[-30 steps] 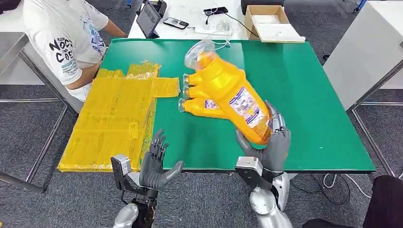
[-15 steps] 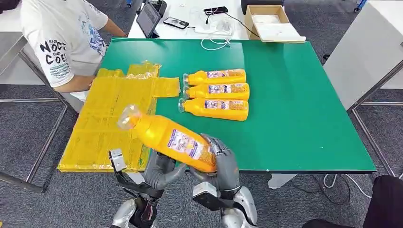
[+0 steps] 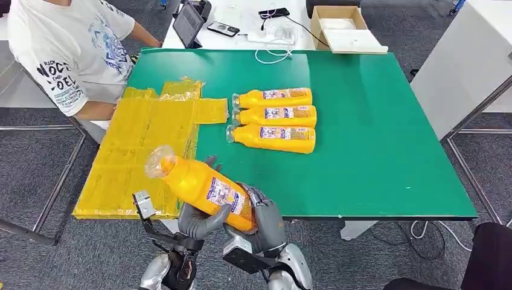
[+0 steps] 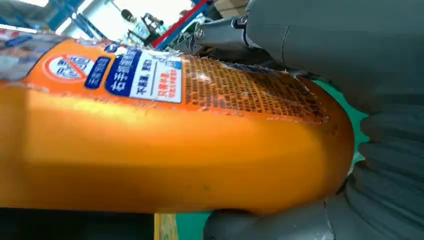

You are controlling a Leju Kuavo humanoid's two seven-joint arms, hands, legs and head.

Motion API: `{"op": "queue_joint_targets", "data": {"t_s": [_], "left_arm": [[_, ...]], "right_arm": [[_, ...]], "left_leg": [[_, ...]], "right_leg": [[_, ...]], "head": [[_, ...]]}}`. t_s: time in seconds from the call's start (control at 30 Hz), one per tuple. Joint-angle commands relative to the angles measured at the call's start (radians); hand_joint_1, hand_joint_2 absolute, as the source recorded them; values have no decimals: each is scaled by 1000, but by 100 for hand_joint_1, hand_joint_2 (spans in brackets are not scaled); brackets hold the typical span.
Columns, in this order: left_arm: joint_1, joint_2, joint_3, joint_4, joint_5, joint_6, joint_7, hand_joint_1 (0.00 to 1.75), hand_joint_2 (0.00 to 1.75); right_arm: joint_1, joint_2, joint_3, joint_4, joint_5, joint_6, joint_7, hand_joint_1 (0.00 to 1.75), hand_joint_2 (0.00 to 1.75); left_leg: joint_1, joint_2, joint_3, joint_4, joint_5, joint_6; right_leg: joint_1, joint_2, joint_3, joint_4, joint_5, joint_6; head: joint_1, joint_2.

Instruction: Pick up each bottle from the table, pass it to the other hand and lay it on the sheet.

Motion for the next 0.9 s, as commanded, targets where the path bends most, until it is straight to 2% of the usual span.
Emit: {"op": "queue_joint_targets", "data": {"t_s": [0.03, 0.13, 0.17, 0.23, 0.9], "left_arm": [[-40, 1, -23, 48, -43, 26, -14, 0, 175], [-40, 0, -20, 47, -45, 28, -15, 0, 175], [-39, -3, -18, 47, -49, 30, -17, 7, 175], [-36, -12, -8, 39, -48, 34, -22, 175, 175], [-21, -16, 0, 13, -6, -2, -21, 175, 175]], "right_arm": [[-16, -5, 97, 142, 10, 32, 15, 175, 175], [-16, -6, 98, 144, 9, 33, 16, 175, 175], [-17, -6, 99, 146, 8, 31, 17, 175, 175], [-17, -7, 102, 150, 1, 35, 21, 175, 175], [-28, -10, 75, 173, -2, 5, 51, 175, 175]], "left_leg": [[0, -1, 6, -1, -2, 1], [0, -1, 4, -1, -1, 1], [0, -1, 6, -1, -2, 1], [0, -2, 6, -1, -2, 1], [0, -2, 3, 0, -1, 1]], "right_leg": [[0, -2, 6, -1, -2, -2], [1, -2, 5, -1, -1, -2], [0, -3, 6, -1, -2, -2], [1, -3, 7, -1, -2, -2], [1, -3, 4, -1, -2, -2]], "head": [[0, 0], [0, 0], [0, 0], [0, 0], [0, 0]]}}
